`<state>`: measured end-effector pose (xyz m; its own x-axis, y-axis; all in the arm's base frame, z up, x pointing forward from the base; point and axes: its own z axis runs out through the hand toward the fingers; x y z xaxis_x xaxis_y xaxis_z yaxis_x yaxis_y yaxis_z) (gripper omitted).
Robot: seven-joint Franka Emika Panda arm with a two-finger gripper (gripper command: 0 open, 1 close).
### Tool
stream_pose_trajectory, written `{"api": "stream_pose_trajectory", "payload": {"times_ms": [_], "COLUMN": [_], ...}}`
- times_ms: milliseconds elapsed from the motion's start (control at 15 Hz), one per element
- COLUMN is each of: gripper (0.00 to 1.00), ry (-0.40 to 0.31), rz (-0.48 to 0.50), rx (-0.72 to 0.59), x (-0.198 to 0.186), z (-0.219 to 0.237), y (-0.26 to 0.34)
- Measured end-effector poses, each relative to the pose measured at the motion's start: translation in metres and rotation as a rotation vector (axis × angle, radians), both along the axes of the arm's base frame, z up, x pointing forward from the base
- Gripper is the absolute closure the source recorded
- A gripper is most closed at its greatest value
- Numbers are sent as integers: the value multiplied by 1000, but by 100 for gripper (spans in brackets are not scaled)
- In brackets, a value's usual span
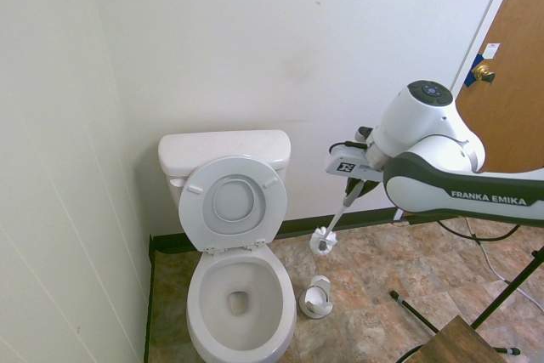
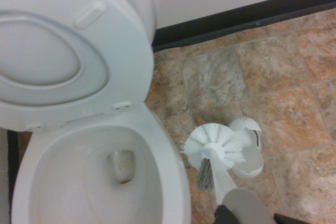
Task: Clean the toilet
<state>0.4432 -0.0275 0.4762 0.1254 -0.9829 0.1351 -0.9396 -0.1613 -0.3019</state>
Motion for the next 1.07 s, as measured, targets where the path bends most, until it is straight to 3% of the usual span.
{"api": "stream_pose_trajectory", "payload": {"times_ms": [400,733,1067], "gripper": [100,100,100], "ry": [83,141,189], "rz": [-51,-81,-85], "rx": [1,27,59], "x": [68,97,120], "z": [-94,-184,-243], "y": [-45,-72,-96]}}
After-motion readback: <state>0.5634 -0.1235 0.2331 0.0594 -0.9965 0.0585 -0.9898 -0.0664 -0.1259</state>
